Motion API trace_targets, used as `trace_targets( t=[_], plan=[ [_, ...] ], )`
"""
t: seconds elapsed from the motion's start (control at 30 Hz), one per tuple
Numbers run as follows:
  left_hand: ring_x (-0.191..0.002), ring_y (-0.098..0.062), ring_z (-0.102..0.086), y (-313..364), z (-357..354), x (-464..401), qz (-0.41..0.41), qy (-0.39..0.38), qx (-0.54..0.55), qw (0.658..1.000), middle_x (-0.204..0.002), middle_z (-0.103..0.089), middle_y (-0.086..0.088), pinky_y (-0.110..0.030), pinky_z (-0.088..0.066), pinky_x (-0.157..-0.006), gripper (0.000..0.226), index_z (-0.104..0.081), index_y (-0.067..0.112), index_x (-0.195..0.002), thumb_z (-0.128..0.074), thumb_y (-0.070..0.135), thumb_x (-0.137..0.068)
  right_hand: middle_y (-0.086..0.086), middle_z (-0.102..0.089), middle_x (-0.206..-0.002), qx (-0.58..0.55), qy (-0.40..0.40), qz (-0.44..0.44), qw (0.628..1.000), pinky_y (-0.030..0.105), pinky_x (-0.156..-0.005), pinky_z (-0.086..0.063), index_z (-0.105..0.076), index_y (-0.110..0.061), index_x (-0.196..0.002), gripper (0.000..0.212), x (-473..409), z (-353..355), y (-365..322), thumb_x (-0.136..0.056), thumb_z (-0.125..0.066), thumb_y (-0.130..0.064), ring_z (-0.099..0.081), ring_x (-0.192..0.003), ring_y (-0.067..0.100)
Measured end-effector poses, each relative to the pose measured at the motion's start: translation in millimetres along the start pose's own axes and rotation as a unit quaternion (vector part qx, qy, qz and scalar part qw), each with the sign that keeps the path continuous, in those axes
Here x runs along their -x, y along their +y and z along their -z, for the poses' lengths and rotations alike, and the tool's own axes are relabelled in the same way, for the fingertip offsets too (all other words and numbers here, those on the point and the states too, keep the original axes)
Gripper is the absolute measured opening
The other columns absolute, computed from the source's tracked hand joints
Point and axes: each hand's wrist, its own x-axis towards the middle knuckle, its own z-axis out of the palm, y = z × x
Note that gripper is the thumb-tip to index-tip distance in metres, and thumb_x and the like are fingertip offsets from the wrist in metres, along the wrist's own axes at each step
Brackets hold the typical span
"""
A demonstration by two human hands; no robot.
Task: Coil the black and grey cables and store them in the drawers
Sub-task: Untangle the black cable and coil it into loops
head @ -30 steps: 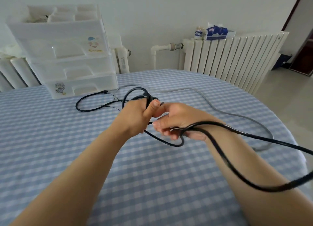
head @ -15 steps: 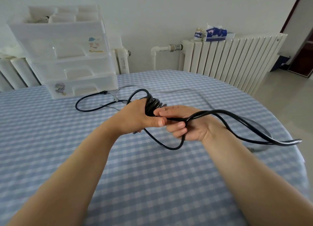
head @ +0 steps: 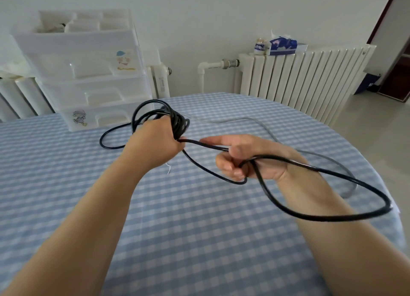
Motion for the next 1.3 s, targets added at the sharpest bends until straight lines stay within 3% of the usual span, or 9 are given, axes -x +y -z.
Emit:
trace_targets(
  t=[0.07,0.17,0.3,0.4,0.63,0.87,1.0,1.13,1.3],
  plan=[
    [-0.076,-0.022,-0.051,-0.7,2.5,0.6,0.02,0.023,0.007,1.0,-0.077,-0.053,0.001,-0.032,-0.039,-0.062,0.025,-0.048,0.013,-0.09,-0.06,0.035,-0.087,-0.003,-0.056,-0.062,0.202,0.062,-0.025,0.977,0.021,-0.056,-0.041,-0.052,-0.017,-0.127,0.052,2.6,-6.4,-5.7,-0.082,-0.075,-0.026,-0.052,-0.056,0.008],
    [-0.058,-0.018,-0.049,0.2,6.3,2.8,0.046,-0.027,0.104,0.993,-0.063,-0.052,0.0,-0.029,-0.037,-0.05,0.025,-0.048,0.011,-0.077,-0.063,0.028,-0.085,-0.011,-0.059,-0.051,0.403,0.28,0.041,0.87,0.023,-0.059,-0.043,-0.066,-0.028,-0.094,0.003,-8.8,-8.8,-2.3,-0.091,-0.065,-0.028,-0.054,-0.049,0.0],
    [-0.04,-0.018,-0.042,8.7,13.9,10.8,0.018,-0.16,0.278,0.947,-0.042,-0.046,-0.002,-0.029,-0.038,-0.046,0.037,-0.047,0.015,-0.057,-0.065,0.028,-0.087,-0.007,-0.059,-0.048,0.4,0.445,0.159,0.786,0.033,-0.06,-0.049,-0.062,-0.039,-0.078,0.013,-16.6,-6.1,7.0,-0.089,-0.065,-0.037,-0.054,-0.044,0.005],
    [-0.039,-0.019,-0.036,13.2,21.8,13.9,-0.012,-0.23,0.351,0.908,-0.041,-0.04,-0.006,-0.026,-0.037,-0.046,0.043,-0.046,0.015,-0.05,-0.065,0.023,-0.088,-0.002,-0.059,-0.047,0.432,0.474,0.18,0.746,0.03,-0.058,-0.047,-0.063,-0.036,-0.077,0.012,-12.3,-7.9,5.3,-0.087,-0.066,-0.043,-0.056,-0.046,0.006],
    [-0.03,-0.007,-0.03,18.8,34.3,18.4,-0.011,-0.343,0.583,0.737,-0.039,-0.034,0.005,-0.019,-0.033,-0.037,0.038,-0.048,0.017,-0.054,-0.072,0.031,-0.079,-0.006,-0.057,-0.047,0.533,0.482,0.273,0.64,0.037,-0.047,-0.047,-0.071,-0.014,-0.087,0.039,-16.3,-9.6,10.5,-0.091,-0.048,-0.045,-0.056,-0.045,0.012],
    [-0.028,-0.001,-0.031,27.7,27.8,14.8,0.111,-0.213,0.767,0.595,-0.059,-0.061,0.002,-0.014,-0.033,-0.034,0.033,-0.045,0.016,-0.065,-0.048,0.04,-0.088,-0.001,-0.063,-0.062,0.563,0.45,0.143,0.678,0.036,-0.052,-0.043,-0.055,-0.014,-0.121,0.03,-28.1,-18.5,17.9,-0.097,-0.041,-0.026,-0.06,-0.061,0.027],
    [-0.031,-0.001,-0.037,19.1,21.9,7.4,0.193,-0.085,0.846,0.489,-0.096,-0.075,-0.002,-0.01,-0.039,-0.043,0.032,-0.043,0.015,-0.07,-0.05,0.036,-0.093,-0.011,-0.049,-0.054,0.563,0.374,0.058,0.735,0.021,-0.048,-0.027,-0.05,-0.024,-0.13,0.034,-34.9,-23.4,23.1,-0.096,-0.05,-0.03,-0.05,-0.057,0.009],
    [-0.037,-0.001,-0.037,8.5,17.8,4.5,0.217,0.01,0.859,0.464,-0.109,-0.072,-0.007,-0.01,-0.04,-0.049,0.032,-0.043,0.014,-0.072,-0.051,0.034,-0.096,-0.01,-0.048,-0.052,0.518,0.309,0.031,0.797,0.022,-0.051,-0.034,-0.044,-0.027,-0.135,0.039,-39.8,-33.8,28.8,-0.096,-0.049,-0.028,-0.047,-0.049,0.005],
    [-0.038,-0.002,-0.039,4.0,18.5,3.8,0.239,0.082,0.852,0.459,-0.105,-0.073,-0.008,-0.014,-0.043,-0.049,0.038,-0.043,0.015,-0.068,-0.052,0.039,-0.096,-0.009,-0.051,-0.058,0.504,0.263,-0.007,0.823,0.026,-0.06,-0.045,-0.039,-0.028,-0.139,0.043,-35.5,-44.1,25.1,-0.097,-0.048,-0.028,-0.05,-0.053,0.004]
  ],
)
